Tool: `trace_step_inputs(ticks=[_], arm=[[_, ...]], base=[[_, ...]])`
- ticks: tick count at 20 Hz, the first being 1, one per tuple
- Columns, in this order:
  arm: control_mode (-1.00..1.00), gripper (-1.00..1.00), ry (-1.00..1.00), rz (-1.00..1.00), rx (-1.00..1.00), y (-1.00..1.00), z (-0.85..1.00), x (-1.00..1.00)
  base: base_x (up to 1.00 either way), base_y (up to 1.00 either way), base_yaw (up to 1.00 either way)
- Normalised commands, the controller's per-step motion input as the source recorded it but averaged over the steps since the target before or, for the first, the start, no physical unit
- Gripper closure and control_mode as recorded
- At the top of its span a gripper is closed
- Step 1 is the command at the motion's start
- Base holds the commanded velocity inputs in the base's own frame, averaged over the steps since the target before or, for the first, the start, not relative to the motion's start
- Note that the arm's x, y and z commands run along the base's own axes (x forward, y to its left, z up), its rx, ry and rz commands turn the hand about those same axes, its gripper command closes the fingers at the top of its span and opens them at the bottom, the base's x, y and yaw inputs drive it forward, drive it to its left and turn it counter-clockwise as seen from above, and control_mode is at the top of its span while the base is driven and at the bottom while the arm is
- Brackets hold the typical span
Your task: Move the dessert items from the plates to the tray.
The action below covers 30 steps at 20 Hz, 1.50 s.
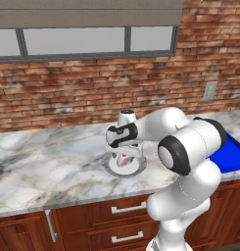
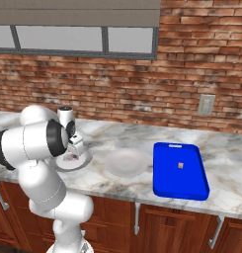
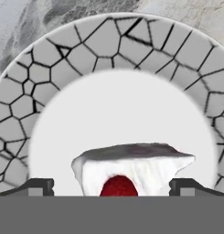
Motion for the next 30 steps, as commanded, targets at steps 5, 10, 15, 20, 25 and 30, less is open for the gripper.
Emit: trace_step_inputs(ticks=[5,10,15,20,25,30], arm=[[-1.00,-1.00,0.00,-0.02,0.00,0.00,-0.24,0.00],[-1.00,1.00,0.00,-0.02,0.00,0.00,-0.33,0.00],[-1.00,1.00,0.00,-0.01,0.00,0.00,-0.13,0.00],[-1.00,1.00,0.00,0.00,0.00,0.00,0.00,0.00],[-1.00,1.00,-0.05,0.00,0.00,-0.25,0.07,0.00],[-1.00,1.00,-0.06,-0.01,0.00,-0.41,0.53,0.00]], base=[[0.00,0.00,0.00],[0.00,0.00,0.00],[0.00,0.00,0.00],[0.00,0.00,0.00],[0.00,0.00,0.00],[0.00,0.00,0.00]])
